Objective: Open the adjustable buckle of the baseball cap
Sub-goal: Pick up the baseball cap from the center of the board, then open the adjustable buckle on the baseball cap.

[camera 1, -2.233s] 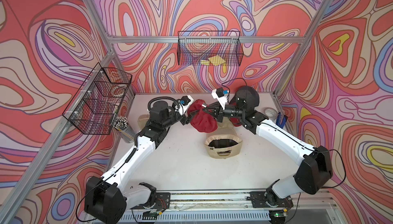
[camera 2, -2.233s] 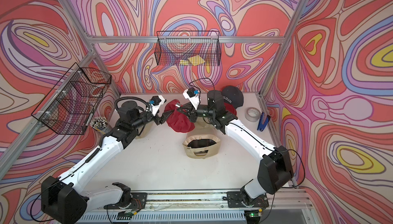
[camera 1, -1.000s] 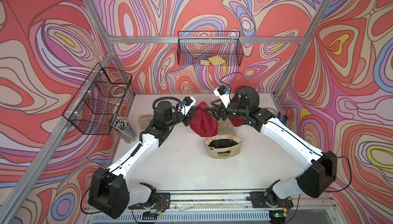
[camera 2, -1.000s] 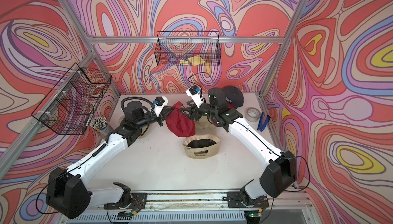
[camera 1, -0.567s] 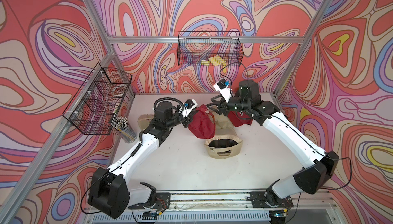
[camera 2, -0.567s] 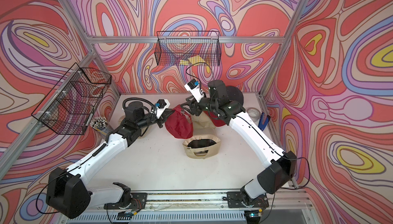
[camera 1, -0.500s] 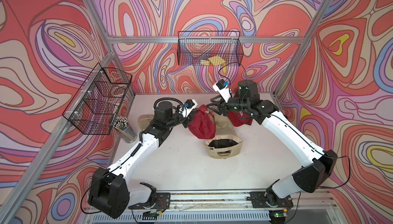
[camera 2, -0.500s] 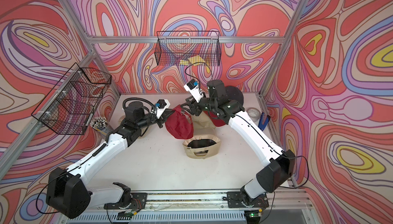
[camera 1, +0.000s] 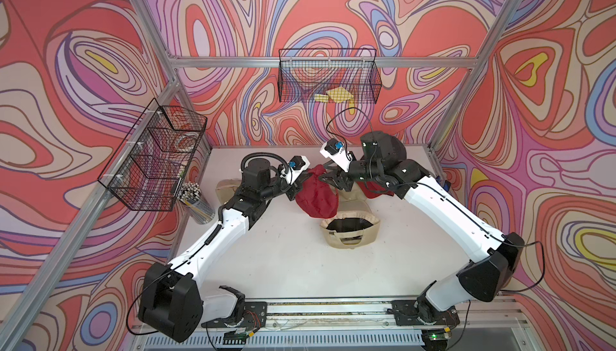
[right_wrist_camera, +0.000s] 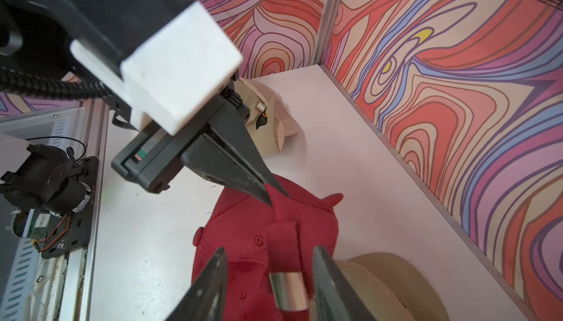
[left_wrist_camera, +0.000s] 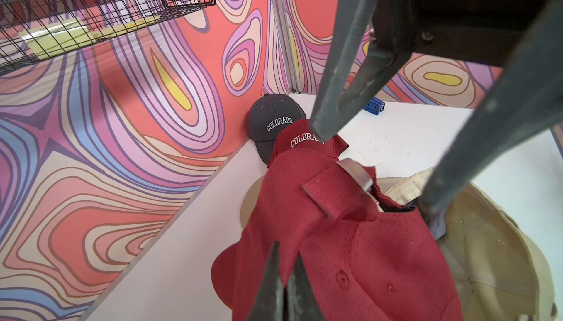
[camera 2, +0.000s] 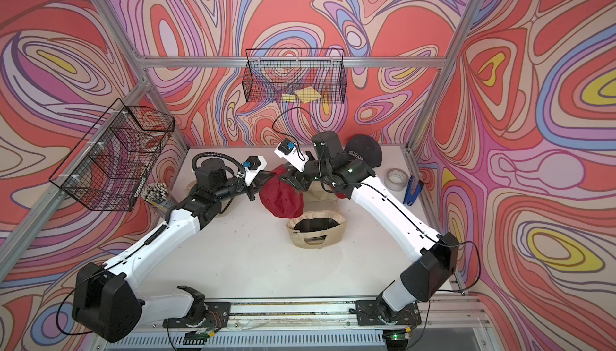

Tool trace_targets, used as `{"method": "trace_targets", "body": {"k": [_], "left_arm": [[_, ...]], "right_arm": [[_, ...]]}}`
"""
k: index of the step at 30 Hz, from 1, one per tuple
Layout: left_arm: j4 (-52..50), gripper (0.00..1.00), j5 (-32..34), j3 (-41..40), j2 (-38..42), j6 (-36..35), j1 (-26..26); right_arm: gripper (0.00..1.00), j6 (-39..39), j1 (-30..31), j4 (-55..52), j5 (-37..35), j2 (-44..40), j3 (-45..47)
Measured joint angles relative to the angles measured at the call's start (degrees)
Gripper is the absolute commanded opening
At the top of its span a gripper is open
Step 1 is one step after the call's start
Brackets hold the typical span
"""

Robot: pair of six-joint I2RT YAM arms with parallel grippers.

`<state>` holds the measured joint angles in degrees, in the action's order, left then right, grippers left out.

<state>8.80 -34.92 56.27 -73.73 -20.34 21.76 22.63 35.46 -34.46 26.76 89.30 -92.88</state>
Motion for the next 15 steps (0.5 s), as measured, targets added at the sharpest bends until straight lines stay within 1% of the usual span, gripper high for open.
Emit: {"method": "trace_targets", "body": {"k": [7, 15], "left_arm": [[-0.02, 0.00, -0.70, 0.00, 0.00, 0.02, 0.00], [-0.04, 0.00, -1.09, 0.00, -0.09, 0.04, 0.00]], "right_arm": [[0.49, 1.55, 1.88, -0.92, -3.26, 2.95, -2.97], [0.47, 1.73, 2.10, -1.40, -6.47, 3.52, -3.89]]}}
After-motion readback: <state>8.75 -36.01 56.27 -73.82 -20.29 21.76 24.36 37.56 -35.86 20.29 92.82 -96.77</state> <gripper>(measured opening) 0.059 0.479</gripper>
